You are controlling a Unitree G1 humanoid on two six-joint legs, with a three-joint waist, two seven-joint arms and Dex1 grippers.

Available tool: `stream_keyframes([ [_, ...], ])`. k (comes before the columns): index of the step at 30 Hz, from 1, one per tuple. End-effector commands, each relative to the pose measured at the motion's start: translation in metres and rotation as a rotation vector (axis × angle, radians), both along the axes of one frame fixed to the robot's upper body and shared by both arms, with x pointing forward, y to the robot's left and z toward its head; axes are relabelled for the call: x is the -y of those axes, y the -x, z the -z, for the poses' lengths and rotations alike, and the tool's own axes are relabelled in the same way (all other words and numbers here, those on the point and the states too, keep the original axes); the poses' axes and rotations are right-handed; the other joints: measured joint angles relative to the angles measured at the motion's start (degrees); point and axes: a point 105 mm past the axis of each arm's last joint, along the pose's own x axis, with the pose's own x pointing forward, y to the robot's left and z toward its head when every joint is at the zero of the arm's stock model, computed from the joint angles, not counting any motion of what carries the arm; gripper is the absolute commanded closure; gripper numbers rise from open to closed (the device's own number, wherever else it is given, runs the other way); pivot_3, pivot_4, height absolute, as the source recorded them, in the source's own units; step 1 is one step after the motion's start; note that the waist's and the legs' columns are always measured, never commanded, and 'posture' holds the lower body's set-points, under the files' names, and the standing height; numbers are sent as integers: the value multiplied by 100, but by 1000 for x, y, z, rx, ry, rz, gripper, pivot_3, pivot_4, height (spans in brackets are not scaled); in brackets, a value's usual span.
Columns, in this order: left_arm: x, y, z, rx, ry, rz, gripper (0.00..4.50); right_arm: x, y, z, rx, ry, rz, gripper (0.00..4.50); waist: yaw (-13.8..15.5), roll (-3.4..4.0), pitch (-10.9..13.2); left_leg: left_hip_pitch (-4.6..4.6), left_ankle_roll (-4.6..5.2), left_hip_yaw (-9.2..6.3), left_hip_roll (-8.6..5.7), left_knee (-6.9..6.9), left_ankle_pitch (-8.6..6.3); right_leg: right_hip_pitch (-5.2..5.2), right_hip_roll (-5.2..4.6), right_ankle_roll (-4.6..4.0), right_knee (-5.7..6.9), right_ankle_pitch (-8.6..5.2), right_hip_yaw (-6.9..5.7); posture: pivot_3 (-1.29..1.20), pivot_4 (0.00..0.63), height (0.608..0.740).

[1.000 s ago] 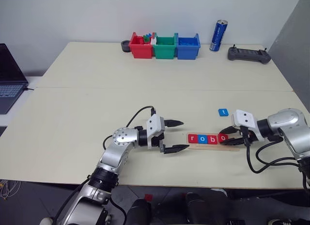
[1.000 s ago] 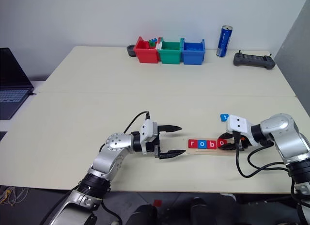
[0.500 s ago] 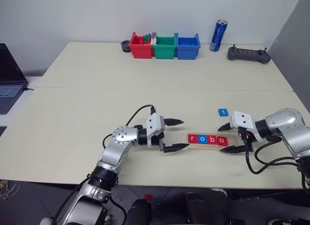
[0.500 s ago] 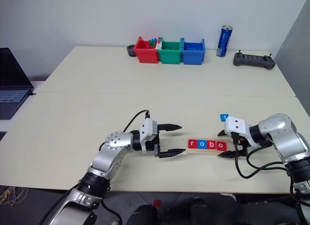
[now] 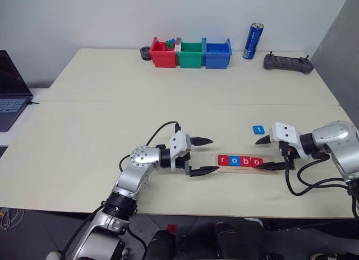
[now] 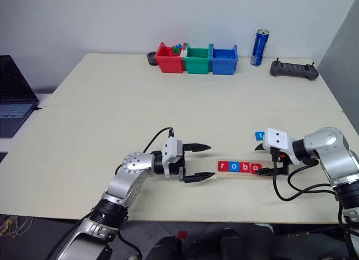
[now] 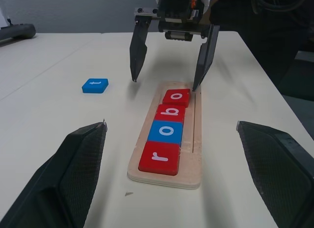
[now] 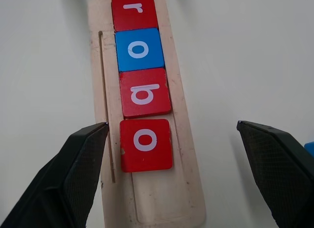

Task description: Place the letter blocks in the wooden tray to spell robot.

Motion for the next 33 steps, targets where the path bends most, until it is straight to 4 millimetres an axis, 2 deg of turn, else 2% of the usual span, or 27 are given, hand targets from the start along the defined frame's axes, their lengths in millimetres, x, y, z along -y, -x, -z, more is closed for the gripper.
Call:
stream_keyframes([
  [1,2,0,-9,46,10,14,0,3,-2,-5,43,9,0,43,0,0,0,0,0,0,0,0,0,0,0,0,0,0,0,0,150,740],
  [6,0,1,-9,46,9,9,0,-1,1,-20,18,-73,8,43,0,0,0,0,0,0,0,0,0,0,0,0,0,0,0,0,150,740],
  [8,-1,2,-9,46,7,7,0,-3,6,-26,8,-85,-6,414,-1,0,0,0,0,0,0,0,0,0,0,0,0,0,0,0,150,740],
  [14,-1,1,-9,45,9,5,0,3,21,-19,-39,-67,-13,2373,25,-1,1,-3,0,-2,-1,0,0,1,0,0,-3,0,-2,0,150,740],
  [18,-1,1,-9,45,8,9,0,0,30,-15,-67,-66,-22,3835,8,-1,0,0,0,0,1,-1,0,0,1,0,1,0,0,0,150,740],
  [20,0,1,-9,44,8,12,0,-4,39,-7,-96,-59,-39,4473,12,-1,0,0,0,0,1,0,0,0,2,0,1,0,0,0,150,740],
  [26,0,2,-9,43,8,16,0,-8,47,6,-114,-51,-39,4473,16,-2,1,0,0,0,0,1,0,0,1,1,1,0,0,0,150,740],
  [33,-1,2,-9,41,4,17,0,-7,36,9,-77,-38,-9,4473,13,-2,1,0,0,0,0,1,0,0,2,1,1,0,0,0,150,740],
])
